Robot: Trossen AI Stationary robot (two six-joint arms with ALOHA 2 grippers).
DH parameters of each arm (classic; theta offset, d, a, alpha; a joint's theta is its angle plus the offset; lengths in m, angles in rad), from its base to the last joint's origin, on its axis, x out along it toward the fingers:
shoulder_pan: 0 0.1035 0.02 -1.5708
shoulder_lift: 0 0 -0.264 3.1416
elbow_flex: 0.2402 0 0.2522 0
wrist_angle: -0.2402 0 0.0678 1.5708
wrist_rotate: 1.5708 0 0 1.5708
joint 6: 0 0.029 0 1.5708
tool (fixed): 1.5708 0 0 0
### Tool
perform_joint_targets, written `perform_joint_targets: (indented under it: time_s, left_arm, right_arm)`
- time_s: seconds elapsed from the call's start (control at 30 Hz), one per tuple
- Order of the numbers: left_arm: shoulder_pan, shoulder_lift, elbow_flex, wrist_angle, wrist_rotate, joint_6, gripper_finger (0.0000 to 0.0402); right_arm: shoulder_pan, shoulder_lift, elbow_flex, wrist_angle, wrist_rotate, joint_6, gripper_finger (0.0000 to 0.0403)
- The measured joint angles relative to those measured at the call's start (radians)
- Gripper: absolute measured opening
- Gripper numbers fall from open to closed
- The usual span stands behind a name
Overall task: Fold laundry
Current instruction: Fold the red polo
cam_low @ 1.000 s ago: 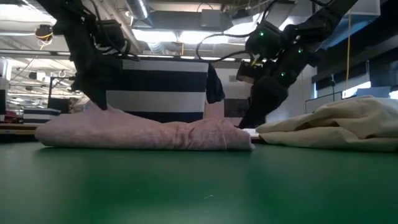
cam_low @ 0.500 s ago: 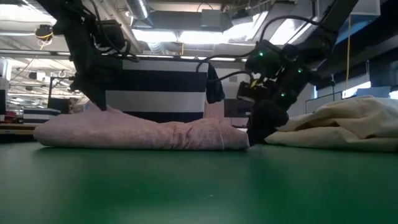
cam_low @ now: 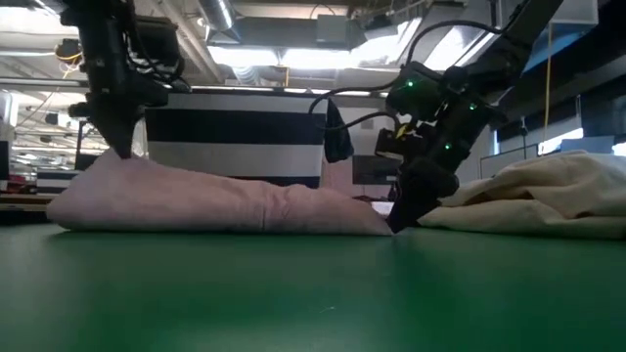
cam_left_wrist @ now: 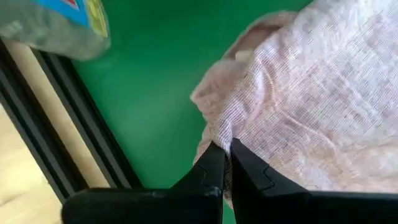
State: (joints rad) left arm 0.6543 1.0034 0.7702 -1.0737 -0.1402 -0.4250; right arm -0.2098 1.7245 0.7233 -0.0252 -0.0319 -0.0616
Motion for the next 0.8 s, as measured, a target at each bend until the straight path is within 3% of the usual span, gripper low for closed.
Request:
perform_joint_targets:
  time_s: [0.37, 0.47, 0.6, 0.7, 0.8]
  left_arm:
    - [0.0, 0.018, -0.017, 0.154, 0.049, 0.111, 0.0059]
    - [0.003, 0.019, -0.005, 0.131, 0.109, 0.138, 0.009]
    - [0.009, 0.006, 0.081, 0.113, 0.273, 0.146, 0.0123]
    - [-0.021, -0.01, 0.099, 0.226, 0.352, 0.17, 0.0135]
    - [-0.061, -0.009, 0.048, 0.351, 0.36, 0.171, 0.0138]
  right_arm:
    - [0.0, 0.005, 0.049, 0.002, -0.002, -0.025, 0.0207]
    - [-0.001, -0.016, 0.089, -0.079, 0.014, -0.034, 0.0207]
    - [-0.001, -0.102, 0.173, -0.174, 0.01, -0.087, 0.0207]
    - [-0.001, -0.143, 0.202, -0.115, -0.012, -0.112, 0.0207]
    - [-0.001, -0.132, 0.204, 0.053, -0.033, -0.13, 0.0207]
